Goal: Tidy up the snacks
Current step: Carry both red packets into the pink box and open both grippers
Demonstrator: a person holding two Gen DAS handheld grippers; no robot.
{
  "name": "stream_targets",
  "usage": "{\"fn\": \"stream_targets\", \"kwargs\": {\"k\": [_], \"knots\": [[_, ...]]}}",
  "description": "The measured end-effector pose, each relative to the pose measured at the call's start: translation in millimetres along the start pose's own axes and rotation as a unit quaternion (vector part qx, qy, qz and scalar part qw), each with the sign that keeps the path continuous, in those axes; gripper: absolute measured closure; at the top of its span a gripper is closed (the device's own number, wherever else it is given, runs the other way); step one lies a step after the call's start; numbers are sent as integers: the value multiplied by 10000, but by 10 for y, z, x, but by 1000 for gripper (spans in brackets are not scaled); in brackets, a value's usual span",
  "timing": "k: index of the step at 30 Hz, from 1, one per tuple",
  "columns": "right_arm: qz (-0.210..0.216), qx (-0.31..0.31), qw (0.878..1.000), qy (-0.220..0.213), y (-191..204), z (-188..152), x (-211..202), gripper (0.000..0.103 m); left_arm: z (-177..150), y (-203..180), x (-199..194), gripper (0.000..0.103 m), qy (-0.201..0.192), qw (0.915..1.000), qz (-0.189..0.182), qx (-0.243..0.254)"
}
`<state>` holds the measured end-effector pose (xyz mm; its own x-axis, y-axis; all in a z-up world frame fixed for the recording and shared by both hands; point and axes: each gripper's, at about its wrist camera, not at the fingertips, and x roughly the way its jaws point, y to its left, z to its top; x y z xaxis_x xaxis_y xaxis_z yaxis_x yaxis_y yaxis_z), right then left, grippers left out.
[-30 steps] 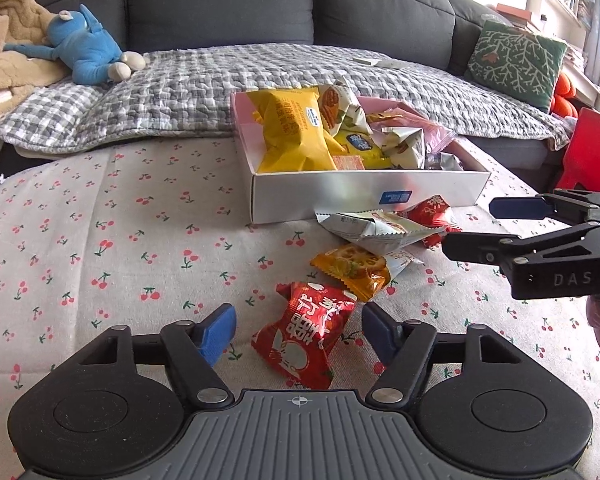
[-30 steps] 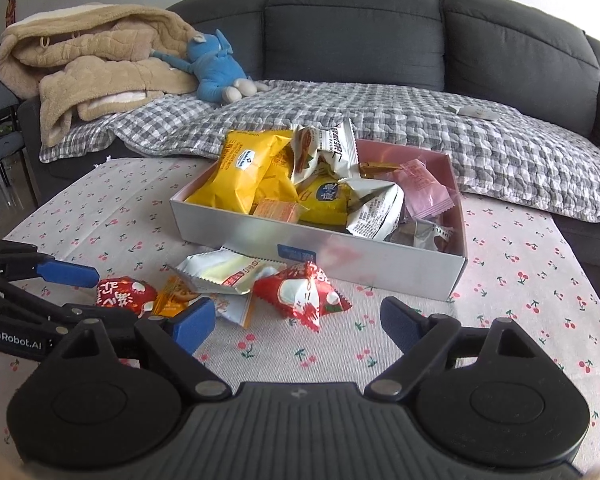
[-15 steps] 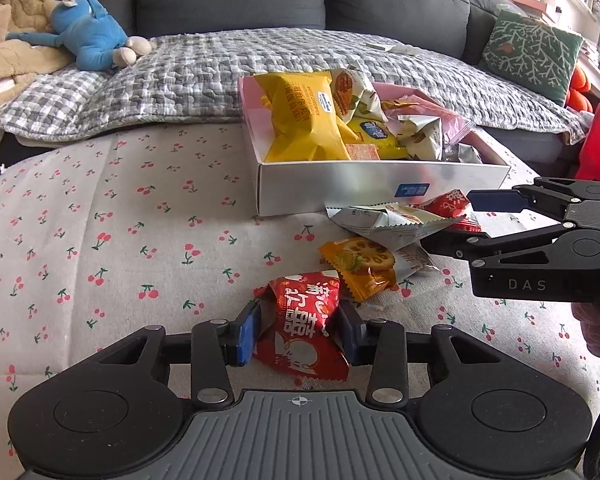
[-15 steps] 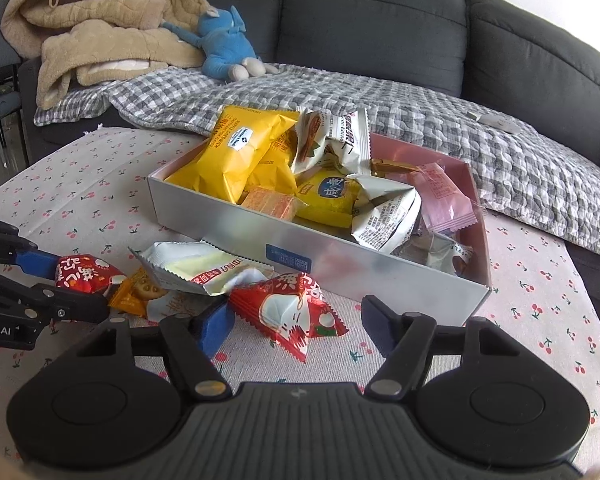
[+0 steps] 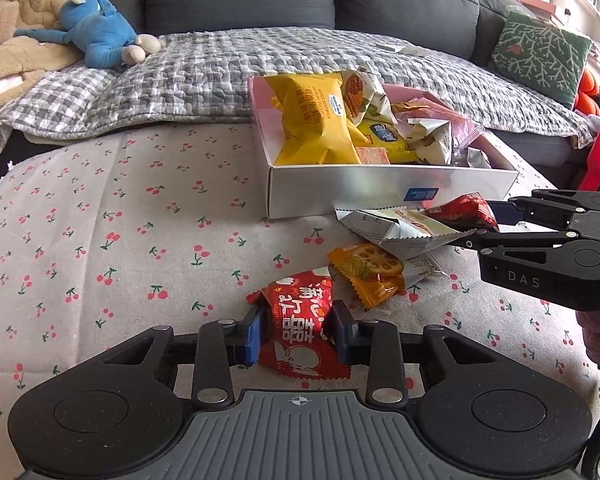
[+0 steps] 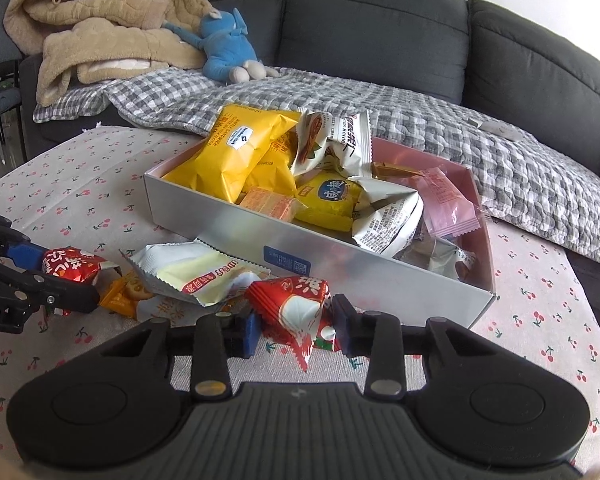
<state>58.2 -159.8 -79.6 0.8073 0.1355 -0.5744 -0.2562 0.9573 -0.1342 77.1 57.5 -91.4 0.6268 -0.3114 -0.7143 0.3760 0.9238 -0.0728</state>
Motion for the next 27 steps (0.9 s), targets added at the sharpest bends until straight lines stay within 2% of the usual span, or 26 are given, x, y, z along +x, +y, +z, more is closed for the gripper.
{"fn": "stream_targets", "kwargs": {"k": [3,12,18,27], "knots": [[13,148,9999,-13,-29,-8,-27,72,11,7,-22,76,-9,10000,23,-15],[68,768,9970,6,-167,-18,-119,72,42,29,-61,78,-20,9998,194,-90],[155,1116,9936,-26,-226,-4,-203,72,114,48,-122,78,-174,9994,273,-145],[278,1384,9894,-334,-317,145,-367,72,299,-37,-268,78,-437,9986,232,-211]]}}
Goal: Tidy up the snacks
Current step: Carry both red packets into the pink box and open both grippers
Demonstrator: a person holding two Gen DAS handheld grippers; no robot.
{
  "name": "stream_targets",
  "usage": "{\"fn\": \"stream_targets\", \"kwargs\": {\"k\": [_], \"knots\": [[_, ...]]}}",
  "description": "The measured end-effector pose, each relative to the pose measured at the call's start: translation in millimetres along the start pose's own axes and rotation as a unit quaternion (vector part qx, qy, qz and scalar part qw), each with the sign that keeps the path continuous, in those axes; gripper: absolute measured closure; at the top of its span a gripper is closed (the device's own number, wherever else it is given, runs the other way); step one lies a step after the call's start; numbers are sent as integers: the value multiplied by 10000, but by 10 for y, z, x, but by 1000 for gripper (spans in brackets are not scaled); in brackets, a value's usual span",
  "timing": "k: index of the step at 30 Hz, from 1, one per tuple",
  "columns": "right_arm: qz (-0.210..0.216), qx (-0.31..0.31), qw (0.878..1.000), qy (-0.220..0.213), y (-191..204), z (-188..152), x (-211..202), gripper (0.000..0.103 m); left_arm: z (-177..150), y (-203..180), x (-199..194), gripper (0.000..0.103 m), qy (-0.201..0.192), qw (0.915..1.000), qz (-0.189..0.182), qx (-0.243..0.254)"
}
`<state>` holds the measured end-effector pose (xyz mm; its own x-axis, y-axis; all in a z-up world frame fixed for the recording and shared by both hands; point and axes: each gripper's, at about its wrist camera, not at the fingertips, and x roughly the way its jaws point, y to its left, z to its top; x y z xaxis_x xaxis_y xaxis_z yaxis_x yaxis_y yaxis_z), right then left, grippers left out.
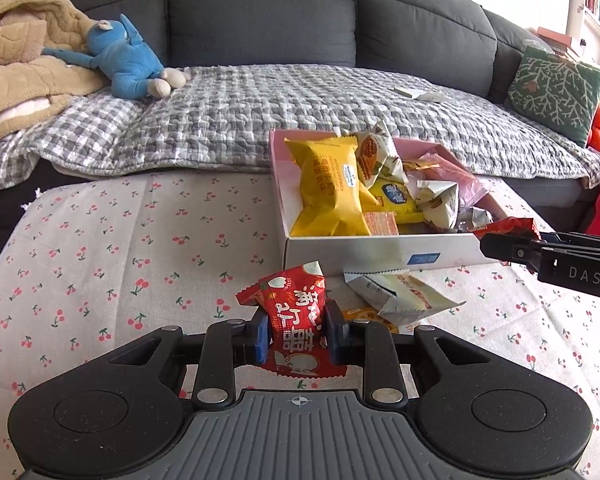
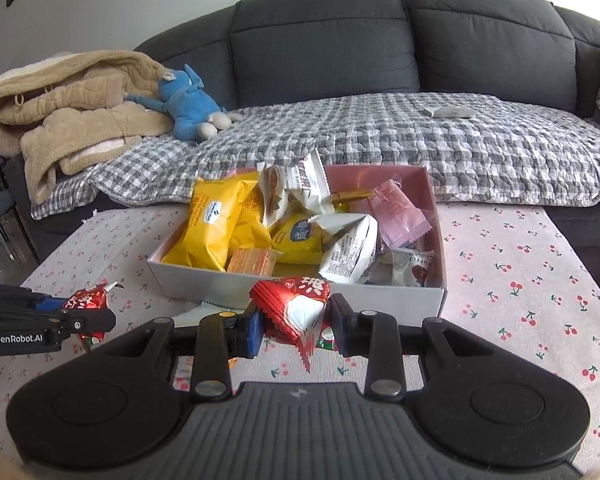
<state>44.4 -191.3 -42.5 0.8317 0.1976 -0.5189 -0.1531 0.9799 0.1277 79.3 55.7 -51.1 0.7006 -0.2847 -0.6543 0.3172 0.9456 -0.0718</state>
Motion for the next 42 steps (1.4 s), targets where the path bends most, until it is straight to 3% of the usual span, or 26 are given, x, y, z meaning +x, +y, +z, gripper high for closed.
{"fn": "stream_targets", "kwargs": {"k": [7,17,27,37,42], "knots": [[-155,190,9996,-158,-194,195,60,72,322,-312,69,78,-156,9995,-266,113],[-216,629,9978,-71,-515,334,195,72,732,-734,617,78,-32,9972,-719,-213],[-78,926,9957,-5,-672,360,318,72,797,-878,945,78,-101,9981,-555,-241],[-103,382,9989,239,-585,333,439,71,688,-924,1071,74,13,9993,-372,-1],[-95,325,9992,203,-582,353,412,64,700,-941,1038,74,16,9993,-363,40]]}}
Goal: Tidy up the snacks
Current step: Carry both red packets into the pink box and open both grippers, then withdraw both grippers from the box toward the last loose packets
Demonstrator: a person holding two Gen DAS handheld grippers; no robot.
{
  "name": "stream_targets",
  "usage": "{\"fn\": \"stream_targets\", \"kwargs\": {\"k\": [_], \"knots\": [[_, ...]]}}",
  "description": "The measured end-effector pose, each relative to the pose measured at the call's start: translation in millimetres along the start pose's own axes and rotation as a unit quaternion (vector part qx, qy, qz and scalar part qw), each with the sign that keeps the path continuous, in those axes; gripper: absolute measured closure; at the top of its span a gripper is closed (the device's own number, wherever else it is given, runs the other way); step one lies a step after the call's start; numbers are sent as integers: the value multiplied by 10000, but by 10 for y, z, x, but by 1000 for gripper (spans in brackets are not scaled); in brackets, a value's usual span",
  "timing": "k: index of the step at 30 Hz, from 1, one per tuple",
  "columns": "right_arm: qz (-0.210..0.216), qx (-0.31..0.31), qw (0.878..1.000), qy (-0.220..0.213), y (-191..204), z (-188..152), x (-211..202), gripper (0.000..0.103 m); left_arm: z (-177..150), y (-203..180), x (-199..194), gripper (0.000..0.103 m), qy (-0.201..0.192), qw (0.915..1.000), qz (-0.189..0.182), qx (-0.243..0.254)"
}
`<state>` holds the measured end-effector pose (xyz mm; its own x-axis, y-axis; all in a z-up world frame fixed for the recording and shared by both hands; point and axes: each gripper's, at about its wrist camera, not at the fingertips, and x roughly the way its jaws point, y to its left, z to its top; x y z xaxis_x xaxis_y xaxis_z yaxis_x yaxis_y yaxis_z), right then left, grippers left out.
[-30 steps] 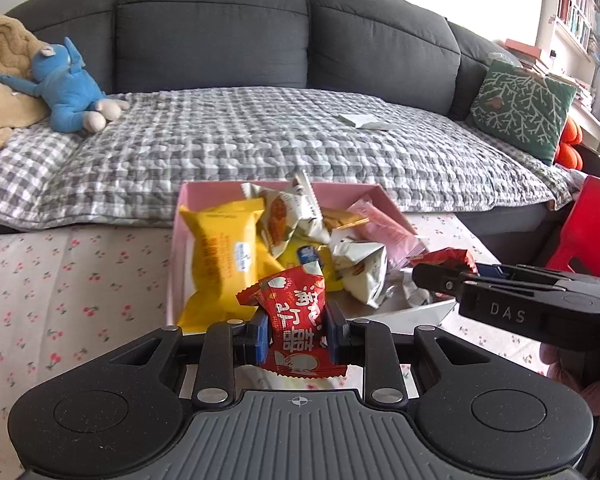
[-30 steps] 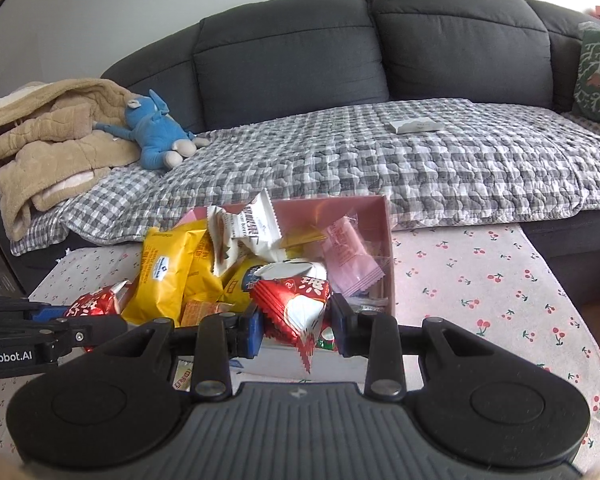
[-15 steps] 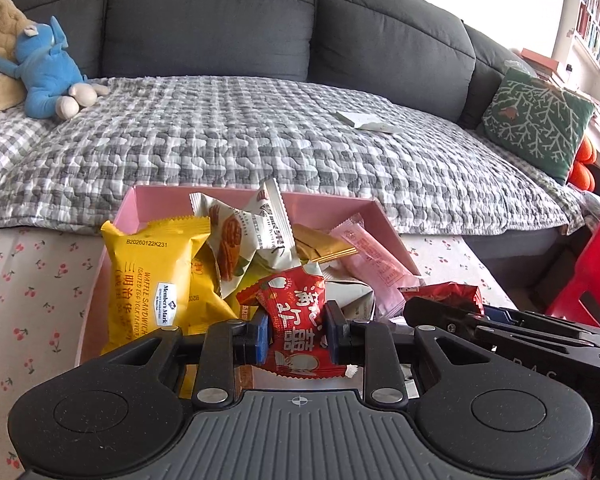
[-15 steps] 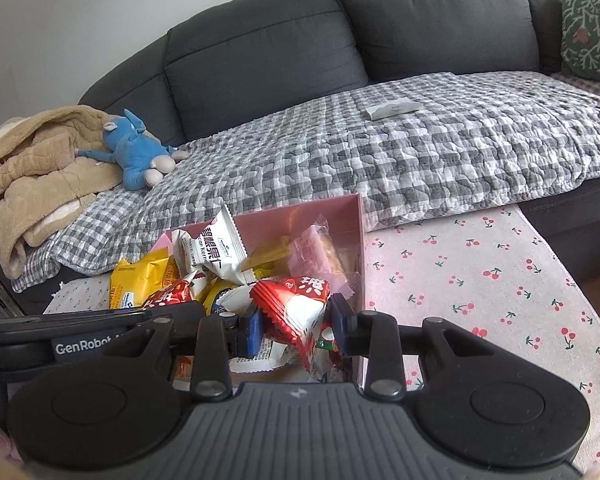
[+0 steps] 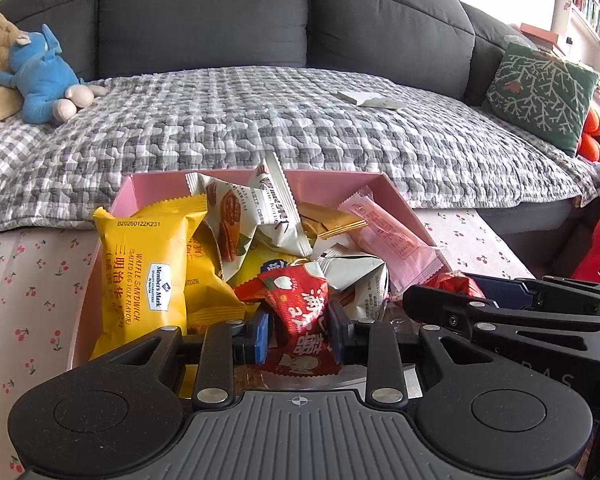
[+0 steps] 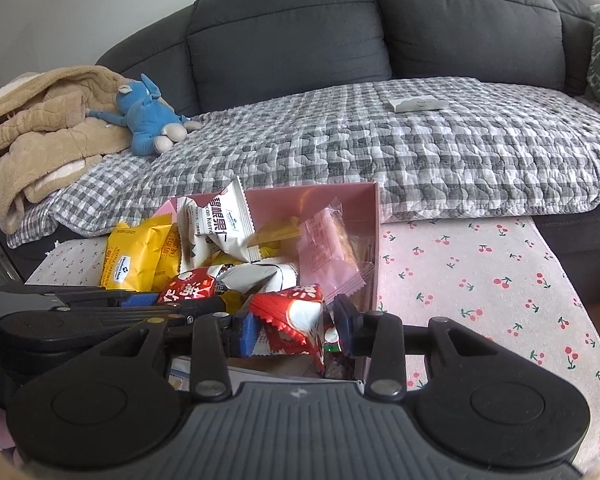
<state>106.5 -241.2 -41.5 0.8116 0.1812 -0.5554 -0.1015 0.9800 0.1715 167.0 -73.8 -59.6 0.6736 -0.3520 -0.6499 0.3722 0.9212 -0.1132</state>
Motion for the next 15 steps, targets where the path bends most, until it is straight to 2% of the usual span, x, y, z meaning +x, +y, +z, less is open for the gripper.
{"fn": "stream_targets", "kwargs": {"k": [3,15], "knots": [[20,77,10000,-37,-32,28,-24,57,21,-4,-41,72,-4,10000,6,-4],[122,323,9990,-298,-110,138,-257,40,56,-16,-386,44,-185,9995,-3,259]]}}
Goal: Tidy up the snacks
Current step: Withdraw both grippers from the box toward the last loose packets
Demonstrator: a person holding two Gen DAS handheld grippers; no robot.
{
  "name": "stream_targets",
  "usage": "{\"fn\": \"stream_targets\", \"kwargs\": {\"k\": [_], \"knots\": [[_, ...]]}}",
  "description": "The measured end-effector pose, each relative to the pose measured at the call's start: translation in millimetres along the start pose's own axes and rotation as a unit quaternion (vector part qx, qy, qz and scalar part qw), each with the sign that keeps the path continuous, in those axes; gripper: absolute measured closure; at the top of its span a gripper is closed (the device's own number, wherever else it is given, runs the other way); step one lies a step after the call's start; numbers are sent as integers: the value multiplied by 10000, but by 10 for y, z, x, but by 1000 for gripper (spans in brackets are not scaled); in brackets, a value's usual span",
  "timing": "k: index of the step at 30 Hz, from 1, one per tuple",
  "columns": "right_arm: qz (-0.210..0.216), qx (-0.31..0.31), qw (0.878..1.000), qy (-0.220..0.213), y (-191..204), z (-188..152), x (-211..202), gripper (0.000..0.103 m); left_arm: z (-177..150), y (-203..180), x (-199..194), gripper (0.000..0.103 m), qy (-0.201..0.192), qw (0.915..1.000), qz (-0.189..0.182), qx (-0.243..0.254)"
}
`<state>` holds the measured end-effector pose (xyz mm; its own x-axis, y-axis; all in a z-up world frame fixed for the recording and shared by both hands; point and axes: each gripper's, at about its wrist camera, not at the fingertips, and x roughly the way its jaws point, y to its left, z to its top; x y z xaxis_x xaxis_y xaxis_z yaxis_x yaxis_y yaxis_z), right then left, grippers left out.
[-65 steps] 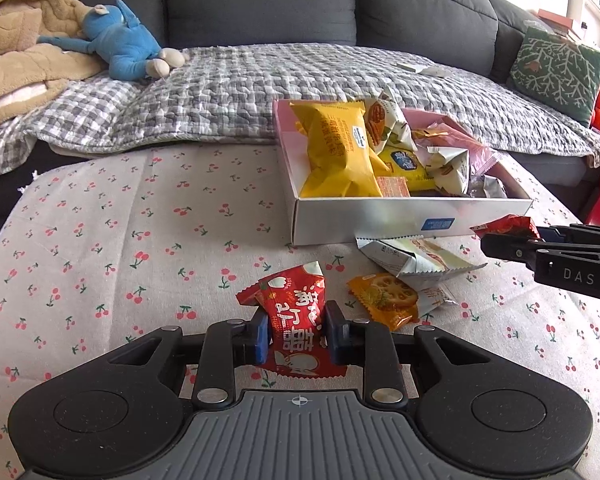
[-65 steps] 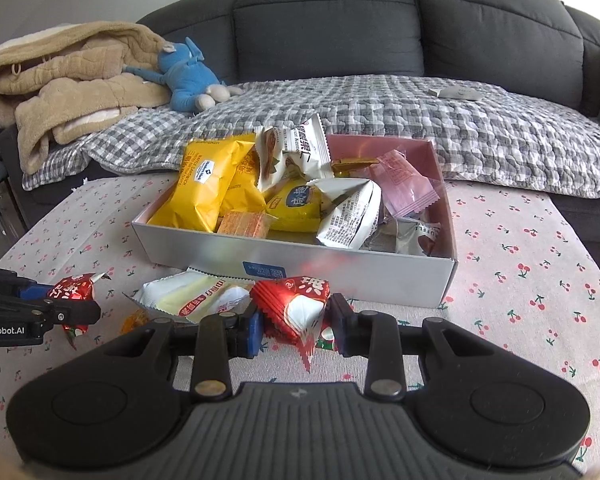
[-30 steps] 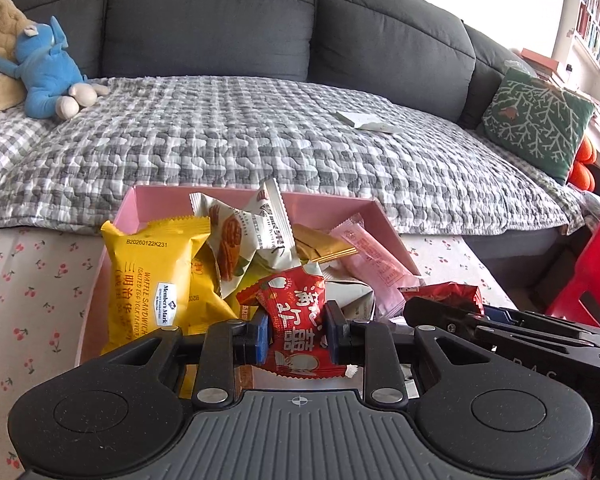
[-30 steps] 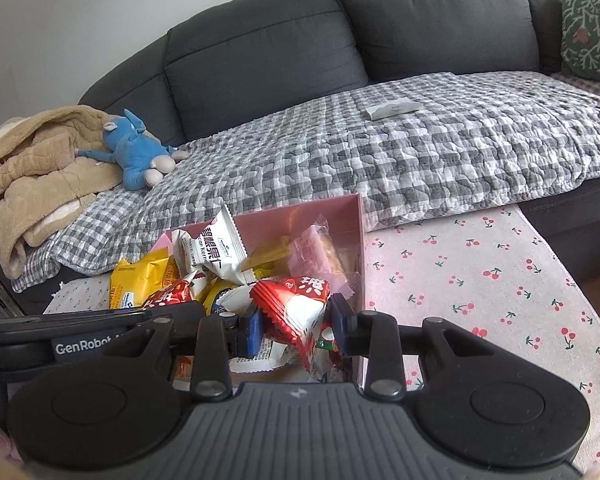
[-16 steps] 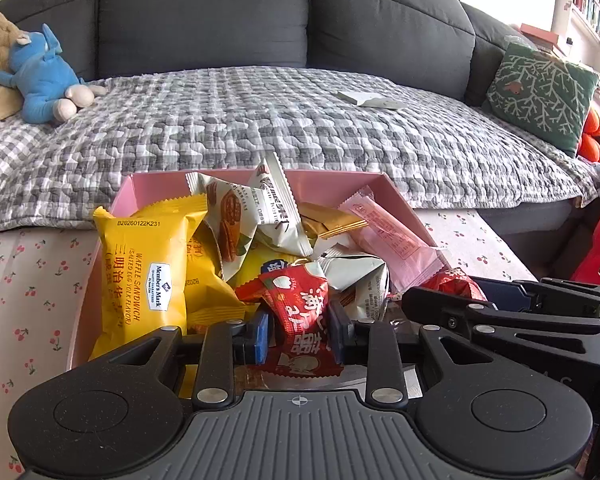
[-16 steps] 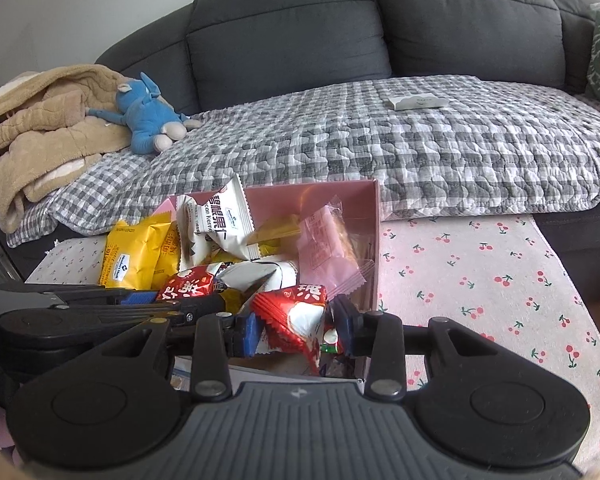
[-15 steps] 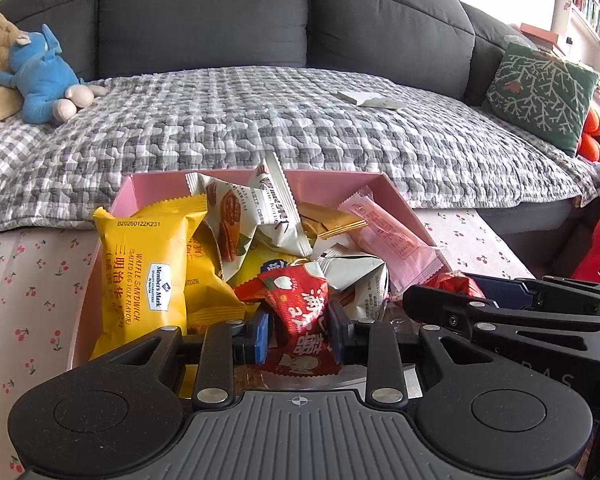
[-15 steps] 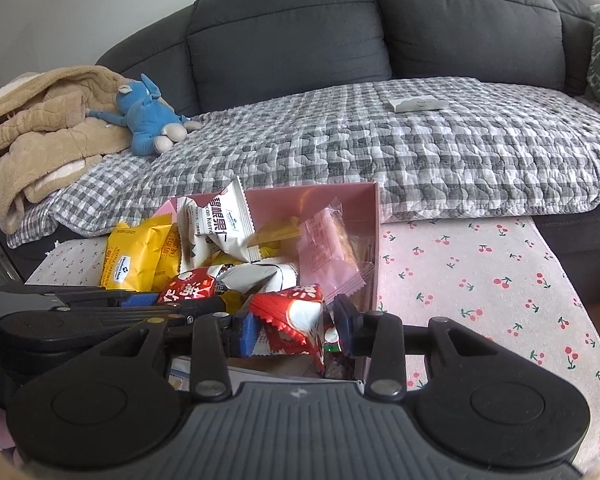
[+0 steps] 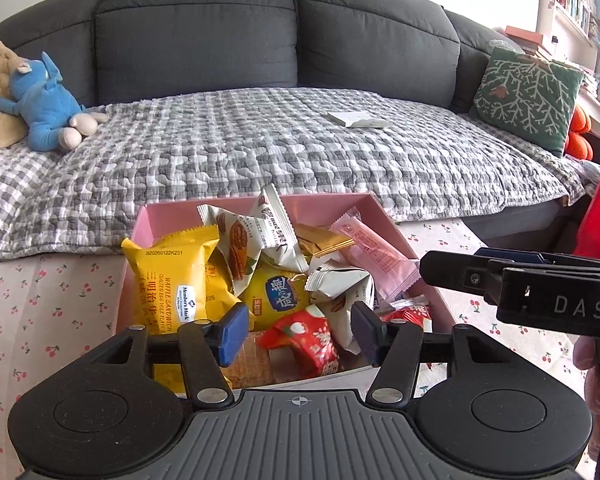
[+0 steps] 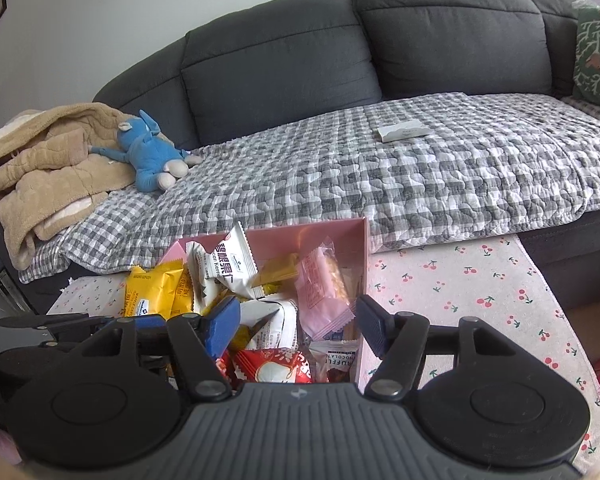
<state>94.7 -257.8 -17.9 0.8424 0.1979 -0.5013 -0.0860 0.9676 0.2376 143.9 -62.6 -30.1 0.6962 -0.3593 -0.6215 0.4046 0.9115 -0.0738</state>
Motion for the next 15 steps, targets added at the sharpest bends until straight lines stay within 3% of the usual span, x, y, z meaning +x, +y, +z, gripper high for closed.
{"fn": "stream_targets", "kwargs": {"k": [15], "knots": [[-56,-262,9996,61,203,-128,-287,20,-319,150,-504,20,82,9993,131,348]]}}
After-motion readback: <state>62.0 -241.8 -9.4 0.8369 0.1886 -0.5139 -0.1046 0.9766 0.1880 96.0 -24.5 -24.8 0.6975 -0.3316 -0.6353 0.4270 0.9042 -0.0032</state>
